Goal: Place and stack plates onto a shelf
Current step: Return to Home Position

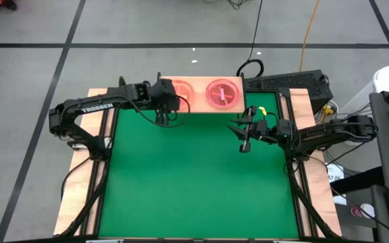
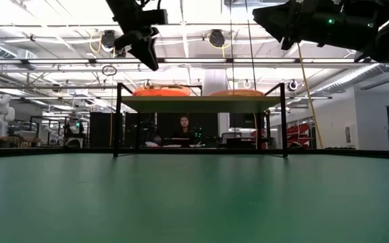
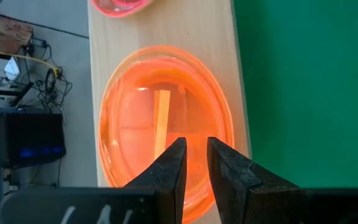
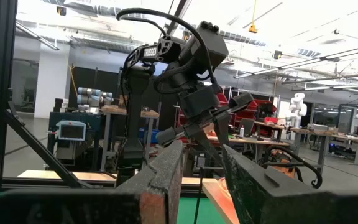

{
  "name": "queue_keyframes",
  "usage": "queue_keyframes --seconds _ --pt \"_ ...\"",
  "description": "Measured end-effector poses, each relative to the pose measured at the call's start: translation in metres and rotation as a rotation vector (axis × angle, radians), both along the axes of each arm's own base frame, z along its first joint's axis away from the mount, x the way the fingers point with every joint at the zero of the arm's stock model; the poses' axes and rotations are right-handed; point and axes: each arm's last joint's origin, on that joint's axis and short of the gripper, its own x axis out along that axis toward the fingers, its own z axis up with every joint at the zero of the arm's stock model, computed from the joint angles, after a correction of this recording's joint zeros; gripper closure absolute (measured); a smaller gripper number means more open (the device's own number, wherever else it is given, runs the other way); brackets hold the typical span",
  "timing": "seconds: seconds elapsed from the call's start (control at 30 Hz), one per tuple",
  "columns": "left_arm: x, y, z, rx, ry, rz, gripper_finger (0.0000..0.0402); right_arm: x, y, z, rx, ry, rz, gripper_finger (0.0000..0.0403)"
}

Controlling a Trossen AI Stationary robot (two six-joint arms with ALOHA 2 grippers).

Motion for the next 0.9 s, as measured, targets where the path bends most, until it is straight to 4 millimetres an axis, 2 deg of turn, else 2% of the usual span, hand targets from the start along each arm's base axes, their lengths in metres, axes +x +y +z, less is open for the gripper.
queue_keyframes --seconds 0.33,0.5,0.7,0.9 --pt "-0.001 0.001 0.0 0.018 0.007 0.043 0.0329 0.0 0.0 0.0 0.0 0.0 0.0 0.0307" --pt "0.005 0.001 -0.007 -0.021 0.007 0.037 0.0329 0.0 0.0 0.0 0.002 0.0 0.001 0.0307" --pt "-0.004 -0.01 0.013 -0.035 -0.11 0.044 0.033 -0.003 -0.002 0.0 0.07 0.038 0.002 0.0307" --pt "-0.033 -0.029 0.046 -0.069 -0.257 0.05 0.033 -0.019 -0.01 0.004 0.148 0.113 -0.047 0.0307"
